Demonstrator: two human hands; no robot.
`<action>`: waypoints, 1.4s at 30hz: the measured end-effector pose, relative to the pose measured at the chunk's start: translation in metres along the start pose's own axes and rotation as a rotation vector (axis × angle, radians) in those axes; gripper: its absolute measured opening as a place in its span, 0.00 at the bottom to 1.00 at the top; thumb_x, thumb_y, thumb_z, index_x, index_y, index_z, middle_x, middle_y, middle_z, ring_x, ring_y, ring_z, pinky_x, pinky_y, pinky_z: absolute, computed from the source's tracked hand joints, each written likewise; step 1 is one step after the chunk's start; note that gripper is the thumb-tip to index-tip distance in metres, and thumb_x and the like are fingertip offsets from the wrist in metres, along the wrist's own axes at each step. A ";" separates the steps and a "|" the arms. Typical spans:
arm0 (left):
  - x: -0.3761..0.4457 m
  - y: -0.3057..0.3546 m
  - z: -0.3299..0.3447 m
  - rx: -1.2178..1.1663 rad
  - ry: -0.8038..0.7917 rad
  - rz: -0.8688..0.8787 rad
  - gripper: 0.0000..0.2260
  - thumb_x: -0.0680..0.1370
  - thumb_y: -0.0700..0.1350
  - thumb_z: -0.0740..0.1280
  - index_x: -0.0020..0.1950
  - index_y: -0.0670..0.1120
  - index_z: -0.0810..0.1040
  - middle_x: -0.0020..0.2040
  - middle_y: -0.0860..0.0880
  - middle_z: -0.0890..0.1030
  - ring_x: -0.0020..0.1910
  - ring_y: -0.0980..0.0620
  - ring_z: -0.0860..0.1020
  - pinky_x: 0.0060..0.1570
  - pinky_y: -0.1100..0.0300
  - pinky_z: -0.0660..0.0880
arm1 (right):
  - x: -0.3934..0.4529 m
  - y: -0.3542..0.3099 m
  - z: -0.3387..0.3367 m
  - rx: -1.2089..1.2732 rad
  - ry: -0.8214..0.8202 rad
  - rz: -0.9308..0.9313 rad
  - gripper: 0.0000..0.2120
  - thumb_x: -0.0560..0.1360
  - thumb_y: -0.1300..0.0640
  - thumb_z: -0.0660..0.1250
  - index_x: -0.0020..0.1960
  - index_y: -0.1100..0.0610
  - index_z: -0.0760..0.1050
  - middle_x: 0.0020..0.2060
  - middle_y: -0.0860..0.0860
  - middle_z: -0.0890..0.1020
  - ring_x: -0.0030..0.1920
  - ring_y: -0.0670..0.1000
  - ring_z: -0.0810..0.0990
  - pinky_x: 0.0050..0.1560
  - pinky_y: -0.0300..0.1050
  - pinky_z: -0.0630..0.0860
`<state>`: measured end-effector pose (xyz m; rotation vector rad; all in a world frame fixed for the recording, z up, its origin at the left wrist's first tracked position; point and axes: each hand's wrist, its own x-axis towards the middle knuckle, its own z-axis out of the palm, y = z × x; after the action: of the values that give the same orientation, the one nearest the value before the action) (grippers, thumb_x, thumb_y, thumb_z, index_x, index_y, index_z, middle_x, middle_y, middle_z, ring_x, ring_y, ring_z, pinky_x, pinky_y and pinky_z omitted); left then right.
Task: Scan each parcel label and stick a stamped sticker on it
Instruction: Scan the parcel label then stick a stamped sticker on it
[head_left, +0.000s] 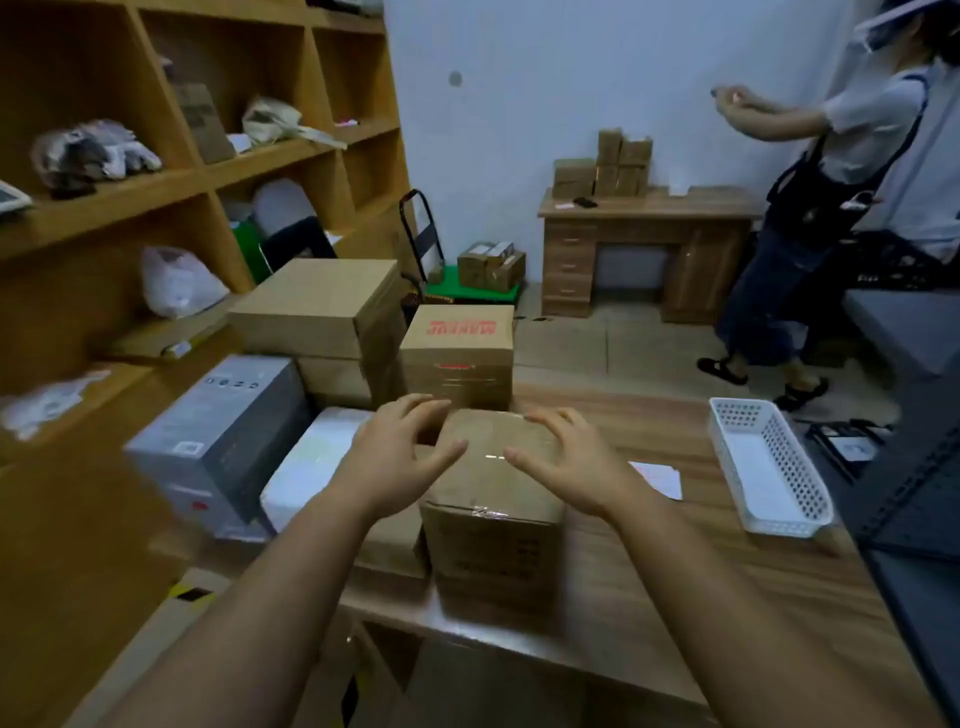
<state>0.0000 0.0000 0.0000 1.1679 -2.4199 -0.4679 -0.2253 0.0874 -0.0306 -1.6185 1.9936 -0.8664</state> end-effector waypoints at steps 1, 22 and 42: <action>0.002 -0.006 0.005 0.008 -0.017 -0.001 0.27 0.76 0.66 0.62 0.73 0.59 0.67 0.72 0.58 0.67 0.71 0.55 0.64 0.69 0.51 0.65 | 0.003 0.003 0.007 0.007 -0.007 0.019 0.33 0.71 0.31 0.65 0.72 0.44 0.68 0.70 0.47 0.67 0.73 0.51 0.64 0.72 0.50 0.64; 0.044 -0.072 0.116 0.172 -0.449 0.026 0.41 0.68 0.71 0.67 0.76 0.59 0.58 0.80 0.52 0.52 0.77 0.44 0.49 0.74 0.44 0.58 | 0.010 0.062 0.082 0.307 0.146 0.488 0.26 0.75 0.52 0.70 0.72 0.47 0.70 0.69 0.49 0.71 0.68 0.49 0.70 0.69 0.53 0.70; 0.043 -0.022 0.136 -0.138 -0.417 0.036 0.40 0.71 0.61 0.73 0.79 0.56 0.57 0.80 0.57 0.47 0.77 0.53 0.50 0.76 0.52 0.55 | 0.019 0.092 0.024 -0.195 0.136 0.428 0.26 0.75 0.43 0.67 0.72 0.45 0.68 0.75 0.49 0.59 0.74 0.54 0.56 0.73 0.54 0.58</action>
<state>-0.0776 -0.0314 -0.1178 1.0481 -2.6936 -0.9311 -0.2778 0.0753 -0.1109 -1.1749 2.4599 -0.6466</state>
